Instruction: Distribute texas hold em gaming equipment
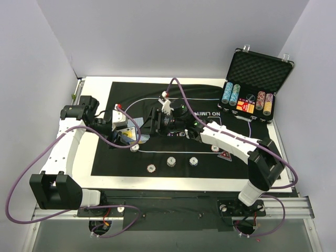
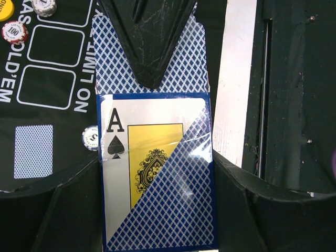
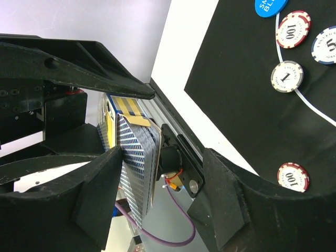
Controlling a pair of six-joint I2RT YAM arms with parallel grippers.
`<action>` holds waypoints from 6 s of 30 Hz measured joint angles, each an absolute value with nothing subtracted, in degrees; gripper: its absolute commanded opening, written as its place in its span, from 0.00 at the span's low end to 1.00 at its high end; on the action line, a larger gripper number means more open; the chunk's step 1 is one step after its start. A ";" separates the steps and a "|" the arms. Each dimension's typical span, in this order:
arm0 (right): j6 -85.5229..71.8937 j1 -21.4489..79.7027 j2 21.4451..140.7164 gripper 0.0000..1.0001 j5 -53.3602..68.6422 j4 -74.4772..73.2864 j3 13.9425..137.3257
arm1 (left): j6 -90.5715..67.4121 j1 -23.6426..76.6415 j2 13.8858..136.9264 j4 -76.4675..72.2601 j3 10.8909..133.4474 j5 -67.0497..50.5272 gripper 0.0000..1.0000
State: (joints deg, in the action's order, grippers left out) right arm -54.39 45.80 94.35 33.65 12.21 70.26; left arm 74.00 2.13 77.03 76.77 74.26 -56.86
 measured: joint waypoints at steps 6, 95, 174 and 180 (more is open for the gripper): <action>-55.07 45.41 93.80 0.53 33.71 13.56 68.95 | 74.00 2.13 77.03 76.77 74.24 -56.77 0.00; -53.87 13.15 115.31 0.00 30.13 9.85 85.27 | 71.61 2.13 77.73 76.79 74.28 -57.67 0.00; -50.33 47.46 91.11 0.61 29.43 3.68 72.16 | 73.69 2.13 75.59 76.82 72.95 -57.28 0.00; -51.62 47.44 91.83 0.54 29.43 4.60 72.27 | 73.67 2.13 74.94 76.82 72.77 -57.30 0.00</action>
State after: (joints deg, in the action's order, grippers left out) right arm -51.62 47.44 91.83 29.43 4.60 72.27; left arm 73.67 2.13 74.94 76.82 72.77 -57.30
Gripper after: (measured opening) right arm 0.555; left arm 0.749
